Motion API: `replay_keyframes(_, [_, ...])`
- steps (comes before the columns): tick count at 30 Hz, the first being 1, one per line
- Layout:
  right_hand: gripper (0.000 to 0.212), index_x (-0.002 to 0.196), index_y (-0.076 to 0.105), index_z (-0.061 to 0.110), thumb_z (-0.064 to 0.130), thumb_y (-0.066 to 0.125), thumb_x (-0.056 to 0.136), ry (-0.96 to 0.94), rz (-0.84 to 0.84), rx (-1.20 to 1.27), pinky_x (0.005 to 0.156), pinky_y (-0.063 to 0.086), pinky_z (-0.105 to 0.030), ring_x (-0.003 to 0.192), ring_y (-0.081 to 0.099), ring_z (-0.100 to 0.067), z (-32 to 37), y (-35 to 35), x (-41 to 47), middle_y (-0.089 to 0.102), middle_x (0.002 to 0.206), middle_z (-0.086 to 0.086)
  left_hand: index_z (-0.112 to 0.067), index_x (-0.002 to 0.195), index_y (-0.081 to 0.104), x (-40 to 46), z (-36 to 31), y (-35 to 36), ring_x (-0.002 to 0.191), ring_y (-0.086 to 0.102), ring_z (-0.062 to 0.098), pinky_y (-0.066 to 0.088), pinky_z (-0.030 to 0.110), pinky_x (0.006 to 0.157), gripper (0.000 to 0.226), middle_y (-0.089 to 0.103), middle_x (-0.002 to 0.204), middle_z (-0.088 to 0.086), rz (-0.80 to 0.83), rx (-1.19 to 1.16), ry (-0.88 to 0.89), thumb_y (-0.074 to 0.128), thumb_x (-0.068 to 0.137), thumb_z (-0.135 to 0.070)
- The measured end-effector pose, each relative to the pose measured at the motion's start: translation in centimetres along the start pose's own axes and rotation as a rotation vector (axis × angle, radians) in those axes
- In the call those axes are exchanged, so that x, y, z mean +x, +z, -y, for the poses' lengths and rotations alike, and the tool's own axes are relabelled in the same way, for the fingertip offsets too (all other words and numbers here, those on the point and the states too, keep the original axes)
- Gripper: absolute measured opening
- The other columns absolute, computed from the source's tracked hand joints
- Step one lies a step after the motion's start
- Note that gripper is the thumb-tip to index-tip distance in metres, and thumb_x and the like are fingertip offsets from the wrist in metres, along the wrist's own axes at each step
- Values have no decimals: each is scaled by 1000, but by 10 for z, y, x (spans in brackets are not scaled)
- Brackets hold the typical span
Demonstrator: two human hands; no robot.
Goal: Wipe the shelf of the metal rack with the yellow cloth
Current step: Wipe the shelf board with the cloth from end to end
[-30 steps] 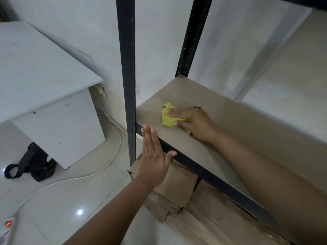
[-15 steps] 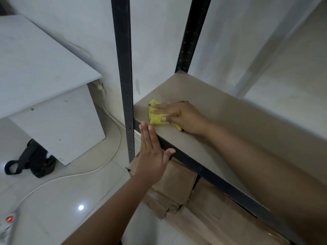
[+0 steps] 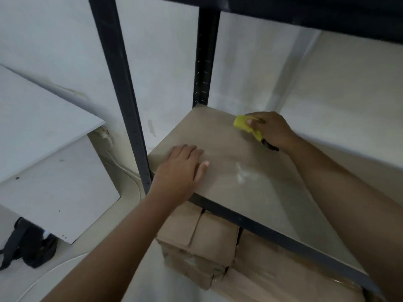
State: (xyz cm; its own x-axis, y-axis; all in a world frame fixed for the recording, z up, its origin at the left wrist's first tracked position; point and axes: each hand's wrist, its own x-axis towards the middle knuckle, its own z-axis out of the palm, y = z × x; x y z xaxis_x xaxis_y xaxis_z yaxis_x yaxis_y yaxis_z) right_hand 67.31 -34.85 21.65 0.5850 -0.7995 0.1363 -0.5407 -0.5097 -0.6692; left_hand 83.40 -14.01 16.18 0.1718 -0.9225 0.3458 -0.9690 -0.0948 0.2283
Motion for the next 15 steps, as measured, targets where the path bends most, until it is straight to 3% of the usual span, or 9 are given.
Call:
replay_keyframes(1, [31, 120, 61, 14, 25, 53, 92, 58, -44, -99, 93, 45, -30, 117, 56, -23, -12, 6, 6, 61, 126, -9, -18, 137, 42, 16, 6, -1, 136, 30, 19, 11, 34, 115, 51, 43, 143, 3, 79, -5, 13, 19, 99, -43])
replay_keyframes(3, [42, 135, 45, 15, 27, 46, 95, 81, 25, -297, 109, 31, -35, 133, 40, -26, -28, 24, 11, 43, 145, -8, -18, 143, 32, 42, 17, 3, 142, 17, 18, 2, 31, 116, 49, 30, 152, 3, 205, -19, 45, 20, 101, -39])
replay_keyframes(5, [48, 141, 33, 18, 26, 45, 95, 15, 43, -409, 112, 21, -33, 139, 30, -23, -32, 38, 7, 30, 152, -6, -18, 145, 29, 57, 24, 10, 144, 11, 17, -2, 29, 115, 48, 25, 154, 2, 235, -52, 94, 20, 102, -37])
replay_keyframes(9, [45, 138, 41, 19, 19, 50, 93, -40, 57, -302, 110, 18, -19, 139, 32, -17, -18, 44, -33, 36, 149, -4, -23, 147, 23, 61, 31, 26, 145, 3, 15, -1, 34, 116, 50, 14, 157, -2, 294, -61, 148, 21, 101, -40])
replay_keyframes(15, [40, 130, 50, 30, 19, 53, 91, -43, 187, -116, 110, 27, -19, 130, 36, 0, 32, 59, -126, 43, 139, 16, -21, 148, 19, 61, 34, 31, 145, -1, 21, 0, 38, 118, 50, 12, 158, 1, 256, -44, 189, 21, 101, -36])
